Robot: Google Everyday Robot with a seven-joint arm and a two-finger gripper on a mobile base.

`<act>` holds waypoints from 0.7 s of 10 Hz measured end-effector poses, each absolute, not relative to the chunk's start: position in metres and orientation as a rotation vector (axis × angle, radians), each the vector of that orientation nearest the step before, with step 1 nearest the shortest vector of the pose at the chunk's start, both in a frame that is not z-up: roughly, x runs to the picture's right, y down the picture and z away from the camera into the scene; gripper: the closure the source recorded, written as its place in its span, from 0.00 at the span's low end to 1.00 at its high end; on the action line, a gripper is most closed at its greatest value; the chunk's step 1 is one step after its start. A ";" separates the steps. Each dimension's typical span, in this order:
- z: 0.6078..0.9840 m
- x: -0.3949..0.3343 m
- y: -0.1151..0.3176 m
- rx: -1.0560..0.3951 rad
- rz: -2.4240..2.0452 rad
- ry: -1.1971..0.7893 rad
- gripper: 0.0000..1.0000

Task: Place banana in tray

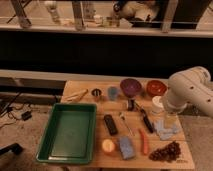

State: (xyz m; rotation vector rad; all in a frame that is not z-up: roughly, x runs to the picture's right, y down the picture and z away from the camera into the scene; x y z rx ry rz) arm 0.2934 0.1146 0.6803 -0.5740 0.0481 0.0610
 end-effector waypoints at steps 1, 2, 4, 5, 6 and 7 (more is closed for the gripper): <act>0.680 0.293 0.115 -0.573 0.061 0.048 0.20; 0.681 0.291 0.114 -0.563 0.058 0.049 0.20; 0.682 0.276 0.111 -0.518 0.031 0.051 0.20; 0.686 0.261 0.107 -0.493 0.005 0.045 0.20; 0.688 0.255 0.104 -0.482 -0.007 0.039 0.20; 0.691 0.251 0.102 -0.472 -0.015 0.034 0.20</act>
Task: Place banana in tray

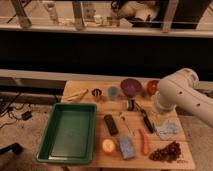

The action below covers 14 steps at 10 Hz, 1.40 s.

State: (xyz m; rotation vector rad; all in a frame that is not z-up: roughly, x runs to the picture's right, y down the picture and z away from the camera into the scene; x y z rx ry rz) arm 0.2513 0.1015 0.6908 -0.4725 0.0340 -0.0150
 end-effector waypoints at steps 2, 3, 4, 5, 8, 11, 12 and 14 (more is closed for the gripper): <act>0.695 0.242 0.096 -0.463 -0.027 0.020 0.20; 0.697 0.238 0.094 -0.461 -0.028 0.014 0.20; 0.699 0.235 0.091 -0.460 -0.027 0.006 0.20; 0.701 0.230 0.088 -0.460 -0.031 -0.003 0.20; 0.709 0.212 0.079 -0.464 -0.043 -0.038 0.20; 0.715 0.181 0.064 -0.453 -0.071 -0.079 0.20; 0.716 0.171 0.059 -0.446 -0.080 -0.095 0.20; 0.716 0.145 0.050 -0.436 -0.103 -0.129 0.20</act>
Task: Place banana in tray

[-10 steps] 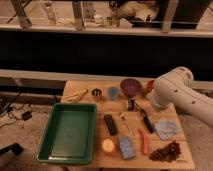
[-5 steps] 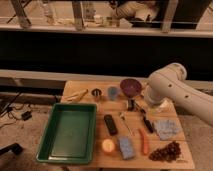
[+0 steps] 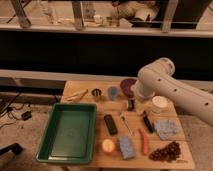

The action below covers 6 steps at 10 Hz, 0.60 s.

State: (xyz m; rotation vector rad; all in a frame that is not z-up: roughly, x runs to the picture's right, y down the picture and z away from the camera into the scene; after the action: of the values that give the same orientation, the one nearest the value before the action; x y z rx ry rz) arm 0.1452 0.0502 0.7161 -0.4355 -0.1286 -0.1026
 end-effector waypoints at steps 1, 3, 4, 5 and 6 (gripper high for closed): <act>0.716 0.132 0.047 -0.434 -0.113 -0.144 0.20; 0.716 0.126 0.047 -0.438 -0.117 -0.150 0.20; 0.716 0.127 0.046 -0.437 -0.116 -0.148 0.20; 0.717 0.125 0.046 -0.436 -0.119 -0.149 0.20; 0.716 0.125 0.046 -0.437 -0.116 -0.151 0.20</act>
State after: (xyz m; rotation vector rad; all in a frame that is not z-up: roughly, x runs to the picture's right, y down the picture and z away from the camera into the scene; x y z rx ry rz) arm 0.1253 0.0462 0.7164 -0.4375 -0.1506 -0.1165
